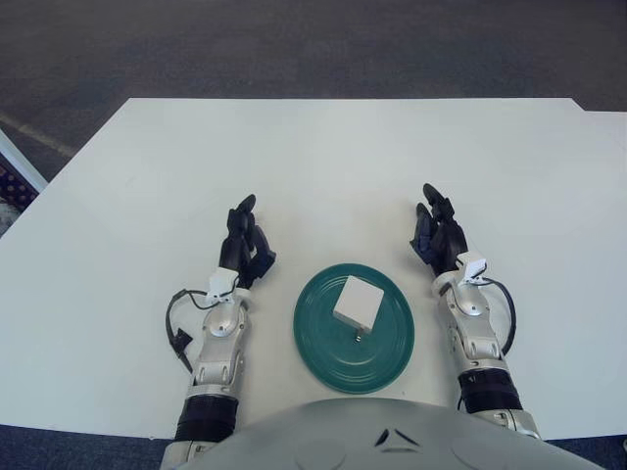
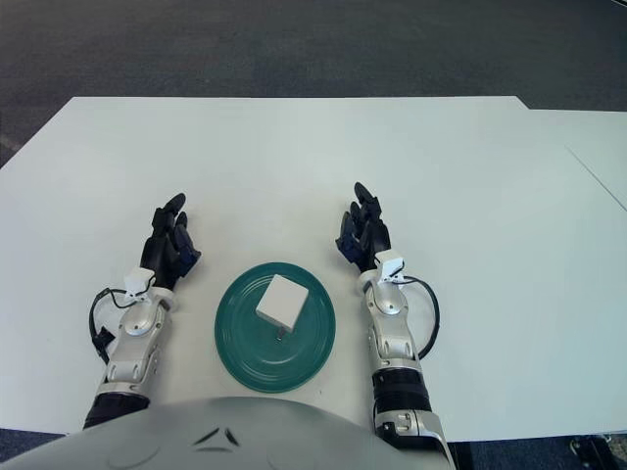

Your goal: Put the charger into the plate.

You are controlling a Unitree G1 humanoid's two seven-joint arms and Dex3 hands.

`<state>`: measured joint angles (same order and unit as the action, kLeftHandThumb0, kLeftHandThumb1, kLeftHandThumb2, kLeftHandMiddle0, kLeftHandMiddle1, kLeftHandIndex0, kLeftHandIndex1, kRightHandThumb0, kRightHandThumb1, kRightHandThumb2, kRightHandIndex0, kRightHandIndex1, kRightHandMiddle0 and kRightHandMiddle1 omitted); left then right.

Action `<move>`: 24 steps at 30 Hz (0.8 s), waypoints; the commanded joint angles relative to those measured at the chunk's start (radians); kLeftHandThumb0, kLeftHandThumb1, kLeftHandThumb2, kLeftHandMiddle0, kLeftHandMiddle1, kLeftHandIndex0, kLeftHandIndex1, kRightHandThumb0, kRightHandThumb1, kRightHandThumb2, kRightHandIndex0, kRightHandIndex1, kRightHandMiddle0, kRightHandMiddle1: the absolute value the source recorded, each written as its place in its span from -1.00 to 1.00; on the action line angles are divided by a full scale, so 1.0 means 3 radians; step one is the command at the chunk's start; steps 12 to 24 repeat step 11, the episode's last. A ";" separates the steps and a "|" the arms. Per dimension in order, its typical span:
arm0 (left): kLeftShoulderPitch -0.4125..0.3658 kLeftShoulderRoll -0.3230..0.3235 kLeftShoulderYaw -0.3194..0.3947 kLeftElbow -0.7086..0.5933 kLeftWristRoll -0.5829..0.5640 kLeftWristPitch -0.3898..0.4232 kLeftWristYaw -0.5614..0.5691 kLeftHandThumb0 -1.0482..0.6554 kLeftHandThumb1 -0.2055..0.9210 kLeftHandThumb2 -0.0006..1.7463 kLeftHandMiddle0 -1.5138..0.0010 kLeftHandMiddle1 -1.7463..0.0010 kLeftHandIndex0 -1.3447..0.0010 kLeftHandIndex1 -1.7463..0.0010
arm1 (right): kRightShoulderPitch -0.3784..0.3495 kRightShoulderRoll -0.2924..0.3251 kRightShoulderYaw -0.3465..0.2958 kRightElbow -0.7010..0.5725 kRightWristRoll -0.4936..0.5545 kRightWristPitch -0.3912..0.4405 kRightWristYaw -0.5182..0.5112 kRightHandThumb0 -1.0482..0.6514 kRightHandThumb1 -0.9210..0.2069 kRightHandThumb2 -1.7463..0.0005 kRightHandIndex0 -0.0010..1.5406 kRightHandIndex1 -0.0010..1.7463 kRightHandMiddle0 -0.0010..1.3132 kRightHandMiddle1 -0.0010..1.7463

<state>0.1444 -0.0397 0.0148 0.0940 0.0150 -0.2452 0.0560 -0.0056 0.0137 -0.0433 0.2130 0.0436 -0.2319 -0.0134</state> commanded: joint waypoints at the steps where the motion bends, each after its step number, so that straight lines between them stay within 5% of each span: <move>1: -0.0009 0.0029 0.0024 0.0055 0.0006 0.0035 -0.0002 -0.95 1.00 0.14 0.82 1.00 1.00 0.41 | 0.0000 0.0007 -0.0009 0.0103 -0.0027 0.0062 -0.0022 -0.71 -1.00 0.03 -0.88 -0.99 -1.00 -0.67; 24: -0.0039 0.0025 0.0001 0.0080 -0.0009 0.0089 -0.0043 -0.95 1.00 0.15 0.82 1.00 1.00 0.41 | 0.0118 0.0155 0.0114 -0.0123 -0.0040 0.0232 -0.0094 -0.72 -1.00 0.05 -0.91 -1.00 -1.00 -0.67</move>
